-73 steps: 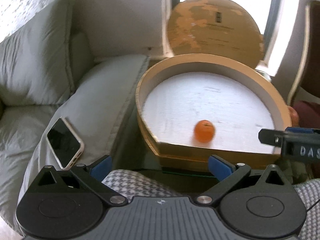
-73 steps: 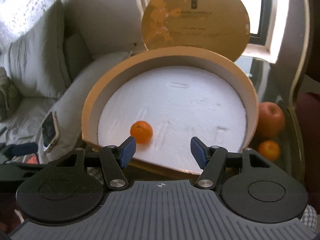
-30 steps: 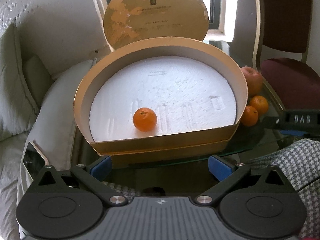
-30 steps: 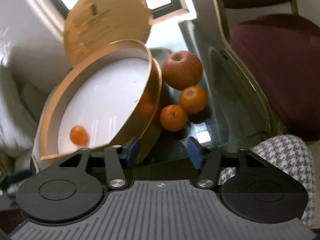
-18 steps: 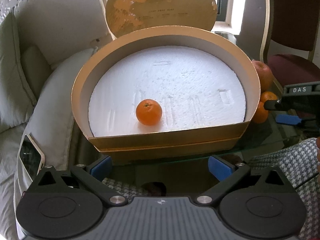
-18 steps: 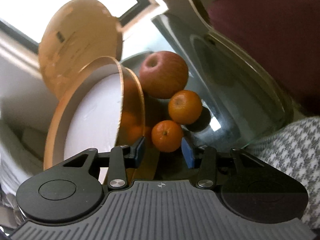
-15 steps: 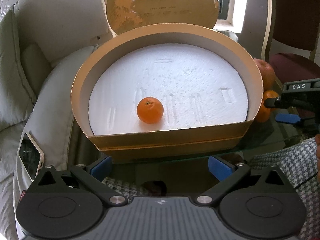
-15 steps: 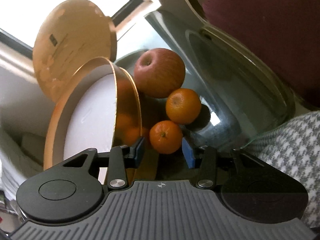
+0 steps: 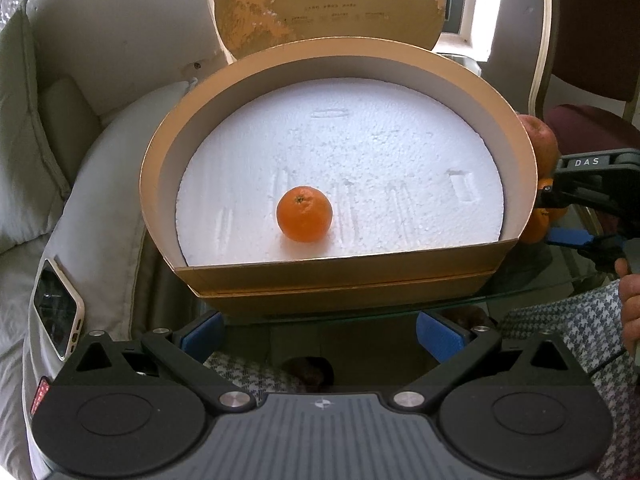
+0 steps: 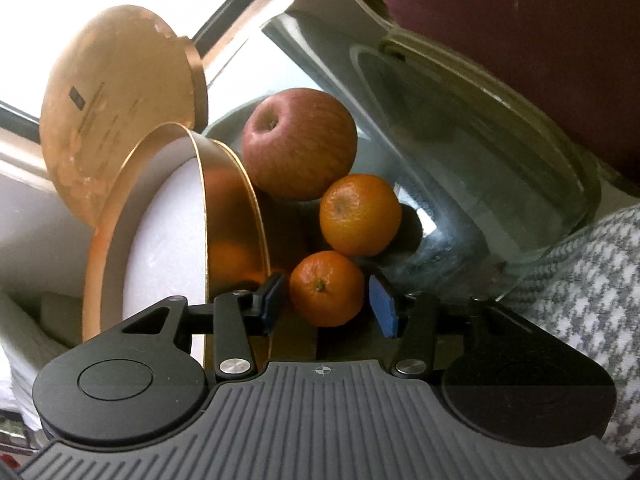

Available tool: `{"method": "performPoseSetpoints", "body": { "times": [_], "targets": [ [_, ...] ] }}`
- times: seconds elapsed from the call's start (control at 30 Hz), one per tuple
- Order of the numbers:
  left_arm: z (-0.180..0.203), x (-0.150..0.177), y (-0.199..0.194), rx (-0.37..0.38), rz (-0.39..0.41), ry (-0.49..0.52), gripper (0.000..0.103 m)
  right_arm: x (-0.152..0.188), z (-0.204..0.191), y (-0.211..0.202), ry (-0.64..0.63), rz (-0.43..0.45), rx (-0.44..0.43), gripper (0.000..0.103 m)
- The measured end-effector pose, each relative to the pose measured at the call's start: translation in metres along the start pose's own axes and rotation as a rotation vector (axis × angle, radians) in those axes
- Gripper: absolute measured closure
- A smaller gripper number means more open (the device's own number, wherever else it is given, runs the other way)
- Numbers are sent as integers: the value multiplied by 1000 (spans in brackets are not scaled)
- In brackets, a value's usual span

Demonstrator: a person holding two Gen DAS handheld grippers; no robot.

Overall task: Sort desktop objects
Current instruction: 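Grasp the second small orange with the right gripper, then place the orange beside the first one in the box and release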

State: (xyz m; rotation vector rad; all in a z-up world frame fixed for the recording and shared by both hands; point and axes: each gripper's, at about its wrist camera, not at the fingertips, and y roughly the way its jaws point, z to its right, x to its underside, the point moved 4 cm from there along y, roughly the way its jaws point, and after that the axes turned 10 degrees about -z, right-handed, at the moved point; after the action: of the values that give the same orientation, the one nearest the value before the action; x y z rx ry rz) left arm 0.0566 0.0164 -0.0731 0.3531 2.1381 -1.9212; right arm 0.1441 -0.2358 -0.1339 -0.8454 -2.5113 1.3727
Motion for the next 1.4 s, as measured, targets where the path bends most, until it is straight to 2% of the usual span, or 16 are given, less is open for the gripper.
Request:
{"method": "performPoseSetpoints", "body": {
  "times": [0.2,0.33,0.73,0.97,1.07,1.2,1.3,1.4],
  "targets": [
    [0,-1,1,-2,-5,-4,1,1,1,4,20,4,-3,50],
    [0,-1,0,-5,-1,-3,1,4,3,3,14,11,-4,58],
    [-4,5,-9,4,19,-22,1,19,10,-10,-25,-24,7,60],
    [-8,6,-18,23,56,-30,1,24,10,-32,-37,23,20,60],
    [-16,3,-29,34,119,-53,1,25,-3,-54,-63,70,3,60],
    [-35,0,-40,19,189,-99,1,27,-45,-83,-188,152,-22,60],
    [-52,0,-39,12,184,-143,1,31,-84,-89,-306,159,-58,60],
    [-68,3,-33,3,161,-186,1,37,-117,-71,-391,100,-60,60]
  ]
}}
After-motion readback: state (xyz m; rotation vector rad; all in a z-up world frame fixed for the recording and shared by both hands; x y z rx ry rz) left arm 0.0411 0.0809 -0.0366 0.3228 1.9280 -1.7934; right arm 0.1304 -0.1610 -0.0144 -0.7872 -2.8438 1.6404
